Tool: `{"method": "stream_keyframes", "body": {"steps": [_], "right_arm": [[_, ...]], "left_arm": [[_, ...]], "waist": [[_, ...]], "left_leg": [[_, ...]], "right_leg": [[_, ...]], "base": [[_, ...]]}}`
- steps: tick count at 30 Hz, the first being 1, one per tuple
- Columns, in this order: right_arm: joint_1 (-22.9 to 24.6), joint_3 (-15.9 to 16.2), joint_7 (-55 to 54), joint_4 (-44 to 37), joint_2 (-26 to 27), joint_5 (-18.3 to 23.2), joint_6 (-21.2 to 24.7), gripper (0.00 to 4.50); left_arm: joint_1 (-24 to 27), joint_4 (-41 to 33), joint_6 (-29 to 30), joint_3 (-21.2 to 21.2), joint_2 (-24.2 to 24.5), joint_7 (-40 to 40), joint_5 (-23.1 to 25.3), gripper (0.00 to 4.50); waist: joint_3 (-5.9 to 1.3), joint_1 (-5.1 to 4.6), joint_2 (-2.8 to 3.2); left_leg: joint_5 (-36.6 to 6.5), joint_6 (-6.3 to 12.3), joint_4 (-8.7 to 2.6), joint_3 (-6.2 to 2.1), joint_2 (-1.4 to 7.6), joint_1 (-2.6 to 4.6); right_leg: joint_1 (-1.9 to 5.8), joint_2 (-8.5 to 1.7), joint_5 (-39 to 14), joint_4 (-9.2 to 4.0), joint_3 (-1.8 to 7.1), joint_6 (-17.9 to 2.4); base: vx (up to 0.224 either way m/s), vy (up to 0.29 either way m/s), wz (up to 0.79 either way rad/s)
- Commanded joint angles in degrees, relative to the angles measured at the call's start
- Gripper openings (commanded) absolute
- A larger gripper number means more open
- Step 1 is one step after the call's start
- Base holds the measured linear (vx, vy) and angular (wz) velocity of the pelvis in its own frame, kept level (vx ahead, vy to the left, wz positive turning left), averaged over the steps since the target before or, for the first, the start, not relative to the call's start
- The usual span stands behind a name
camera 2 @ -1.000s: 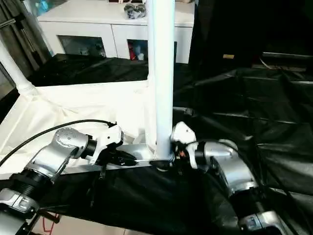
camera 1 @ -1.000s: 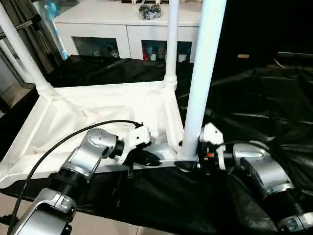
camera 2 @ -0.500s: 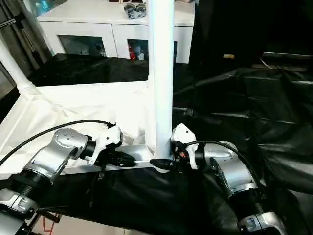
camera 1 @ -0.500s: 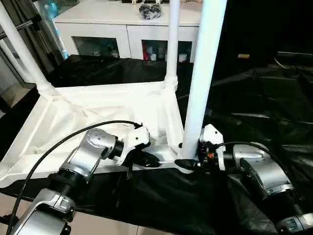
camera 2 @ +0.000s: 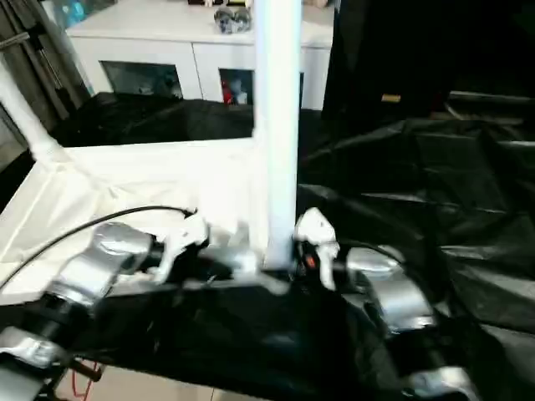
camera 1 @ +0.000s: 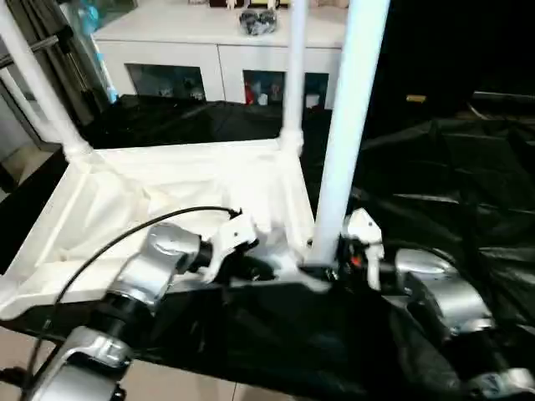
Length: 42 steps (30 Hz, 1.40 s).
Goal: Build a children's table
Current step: Rotate leg to tighten
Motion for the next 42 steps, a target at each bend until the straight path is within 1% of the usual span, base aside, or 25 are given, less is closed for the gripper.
{"method": "stream_keyframes", "body": {"steps": [1,2,3,4,5,6,7,9,10,11,12,13,14,17,22,23,27,30,31,33,36,37,40,41,42], "right_arm": [[-0.1,4.3,-6.7,5.6,4.5,-3.4,3.1,2.64],[-1.4,3.2,-12.0,7.9,6.7,-3.9,4.0,2.64],[-1.7,3.0,-12.8,8.2,7.0,-4.0,4.1,2.64],[-3.2,2.6,-18.2,10.3,9.5,-5.4,2.7,2.64],[-3.7,2.6,-19.3,10.9,10.4,-5.7,1.8,2.64],[-4.0,2.4,-19.4,11.4,11.1,-5.5,1.2,2.64],[-4.2,2.2,-18.9,11.3,11.4,-5.0,1.2,2.64],[-4.4,1.7,-16.7,11.1,11.9,-3.4,1.3,3.33],[-4.5,1.5,-16.1,11.2,12.0,-3.1,1.3,3.33],[-4.1,1.8,-13.8,9.8,11.4,-2.6,1.2,3.36],[-4.0,1.9,-13.2,9.5,11.2,-2.5,1.3,3.45],[-3.7,2.4,-12.0,8.8,10.7,-2.6,1.1,3.45],[-3.5,2.9,-11.2,8.5,10.2,-2.7,0.8,3.75],[-2.0,5.9,-5.1,5.0,6.6,-3.0,-0.5,3.96],[1.9,8.9,8.7,-3.5,-1.0,-0.5,-1.0,3.96],[2.8,9.2,12.4,-5.4,-3.0,0.4,-1.2,3.96],[4.2,9.5,20.2,-8.7,-7.2,2.3,-0.9,3.96],[4.5,9.7,22.6,-9.9,-8.8,3.3,-0.3,3.96],[4.4,9.6,23.1,-10.2,-9.1,3.5,-0.1,3.8],[4.4,9.4,23.8,-10.8,-9.6,3.9,0.5,3.58],[4.6,9.3,24.4,-11.3,-9.8,4.1,1.2,3.31],[4.6,9.2,24.6,-11.3,-9.8,4.1,1.3,3.31],[4.9,9.4,25.4,-11.9,-9.9,4.7,1.9,3.09],[5.3,9.7,25.8,-12.4,-9.7,5.2,2.5,3.02],[5.5,9.9,26.2,-12.7,-9.7,5.6,3.0,2.9]], "left_arm": [[-1.8,1.2,1.9,-0.9,-5.0,7.2,-0.3,0.0],[-2.2,1.6,2.5,-0.9,-6.7,9.1,-0.1,0.0],[-2.2,1.7,2.6,-1.0,-6.9,9.4,-0.1,0.0],[-2.5,1.8,2.5,-1.4,-8.7,10.5,0.3,0.0],[-2.5,1.6,2.4,-1.7,-9.1,10.2,0.3,0.0],[-2.3,1.2,2.3,-2.1,-9.3,9.7,0.3,0.0],[-2.2,1.0,2.2,-2.3,-9.2,9.3,0.4,0.0],[-1.9,0.6,1.5,-2.5,-8.7,8.5,0.5,0.0],[-1.9,0.6,1.2,-2.4,-8.5,8.5,0.6,0.0],[-1.7,0.6,0.4,-2.2,-7.6,7.7,0.5,0.0],[-1.7,0.6,0.2,-2.2,-7.4,7.5,0.5,0.0],[-1.6,0.5,-0.2,-2.2,-6.8,7.1,0.5,0.0],[-1.5,0.5,-0.3,-2.1,-6.5,6.9,0.5,0.0],[-1.5,0.6,-1.5,-2.0,-4.8,4.6,0.2,0.0],[-0.9,-0.5,-3.7,-2.3,-1.6,-1.1,-0.9,0.0],[-0.8,-0.8,-4.0,-2.6,-0.6,-2.9,-1.2,0.0],[0.1,-2.2,-5.4,-3.2,2.2,-8.4,-2.2,0.0],[0.2,-2.4,-5.9,-3.4,3.3,-10.4,-2.7,0.0],[0.3,-2.4,-6.0,-3.6,3.7,-11.2,-2.8,0.0],[0.3,-2.4,-6.2,-4.0,4.6,-12.7,-3.0,0.0],[0.2,-2.0,-6.7,-4.0,5.0,-13.2,-3.0,0.0],[0.1,-1.8,-6.8,-4.0,5.0,-13.3,-2.9,0.0],[-0.2,-1.3,-7.1,-4.1,4.8,-13.5,-2.9,0.0],[-0.4,-1.2,-7.0,-4.2,4.7,-13.4,-3.0,0.0],[-0.5,-1.1,-6.9,-4.2,4.6,-13.2,-3.1,0.0]], "waist": [[-1.47,-0.42,-0.88],[-1.52,-0.5,-0.84],[-1.43,-0.72,-0.99],[-1.52,-0.84,-0.73],[-1.64,-1.24,-0.83],[-1.66,-1.2,-0.8],[-1.81,-1.2,-0.86],[-1.98,-1.14,-0.77],[-2.04,-1.12,-0.78],[-2.13,-1.08,-0.67],[-2.2,-1.08,-0.7],[-2.29,-1.05,-0.67],[-2.28,-1.09,-0.67],[-2.25,-1.01,-0.65],[-2.19,-0.56,-0.61],[-2.16,-0.31,-0.46],[-2.24,0.26,-0.57],[-2.27,0.95,-0.52],[-2.19,0.92,-0.05],[-2.28,1.06,-0.27],[-2.31,1.15,-0.13],[-2.25,0.97,0.36],[-2.39,1.2,0.09],[-2.39,1.35,-0.54],[-2.38,1.47,-0.25]], "left_leg": [[-18.2,0.15,-4.55,-0.85,1.67,-0.17],[-19.1,0.18,-4.5,-0.87,1.64,0.04],[-19.3,0.32,-4.5,-0.79,1.54,-0.03],[-19.5,0.32,-4.47,-0.91,1.5,-0.06],[-18.9,0.58,-4.47,-0.95,1.41,-0.3],[-18.6,0.83,-4.46,-0.92,1.44,-0.37],[-17.9,1.29,-4.38,-0.81,1.44,-0.42],[-16.1,2.15,-4.3,-0.67,1.5,-0.57],[-15.4,2.37,-4.26,-0.65,1.57,-0.62],[-13.9,3.05,-4.14,-0.52,1.57,-0.77],[-13.3,3.28,-4.09,-0.52,1.55,-0.8],[-12.4,3.57,-4.02,-0.51,1.62,-0.79],[-12.1,3.67,-4.0,-0.46,1.63,-0.79],[-11.6,4.48,-3.88,-0.36,1.68,-0.77],[-11.7,5.19,-3.89,-0.37,1.87,-0.78],[-12.0,5.56,-3.87,-0.35,2.02,-0.75],[-11.1,5.69,-3.77,-0.22,2.16,-0.71],[-10.7,5.69,-3.72,-0.13,2.23,-0.57],[-11.1,5.35,-3.76,-0.1,2.23,-0.49],[-10.6,5.19,-3.74,-0.17,2.19,-0.61],[-9.9,5.05,-3.67,-0.2,2.18,-0.6],[-10.6,4.72,-3.68,-0.14,2.12,-0.55],[-9.6,4.79,-3.57,-0.21,2.08,-0.57],[-8.8,5.18,-3.52,-0.17,2.08,-0.64],[-8.5,5.29,-3.52,-0.18,2.09,-0.64]], "right_leg": [[1.73,-2.95,-26.5,-4.88,1.76,-9.4],[1.53,-3.02,-27.5,-5.14,1.85,-8.5],[1.37,-2.98,-27.7,-5.34,1.92,-8.3],[1.45,-3.03,-27.8,-5.25,1.86,-8.3],[1.56,-3.03,-27.4,-5.36,1.81,-7.9],[1.58,-3.04,-26.8,-5.36,1.85,-7.9],[1.58,-3.01,-25.0,-5.27,1.91,-8.3],[1.8,-2.87,-21.0,-4.92,2.0,-9.4],[1.86,-2.84,-19.4,-4.72,2.01,-9.9],[2.09,-2.77,-15.4,-4.34,1.97,-11.3],[2.21,-2.78,-14.5,-4.25,1.93,-11.6],[2.27,-2.78,-12.7,-4.04,1.93,-12.2],[2.27,-2.76,-12.0,-4.0,1.93,-12.6],[2.44,-2.71,-10.3,-3.93,1.81,-13.6],[2.52,-2.74,-10.0,-3.87,1.85,-13.7],[2.52,-2.69,-9.8,-3.82,1.86,-13.9],[2.5,-2.71,-8.7,-3.59,1.87,-14.7],[2.41,-2.71,-8.2,-3.47,1.87,-15.1],[2.39,-2.62,-7.9,-3.58,1.84,-15.2],[2.55,-2.64,-7.3,-3.28,1.85,-15.3],[2.55,-2.72,-7.2,-3.24,1.83,-15.4],[2.52,-2.63,-7.1,-3.48,1.79,-15.3],[2.68,-2.68,-6.2,-3.17,1.8,-15.5],[2.71,-2.75,-6.4,-3.11,1.83,-15.5],[2.71,-2.77,-6.6,-3.07,1.84,-15.4]], "base": [[0.0,0.0,0.0],[0.0,0.0,0.0],[0.0,0.0,0.0],[0.0,0.0,0.0],[0.0,0.0,0.0],[0.0,0.0,0.0],[0.0,0.0,0.0],[0.0,0.0,0.0],[0.0,0.0,0.0],[0.0,0.0,0.0],[0.0,0.0,0.0],[0.0,0.0,0.0],[0.0,0.0,0.0],[0.0,0.0,0.0],[0.0,0.0,0.0],[0.0,0.0,0.0],[0.0,0.0,0.0],[0.0,0.0,0.0],[0.0,0.0,0.0],[0.0,0.0,0.0],[0.0,0.0,0.0],[0.0,0.0,0.0],[0.0,0.0,0.0],[0.0,0.0,0.0],[0.0,0.0,0.0]]}}
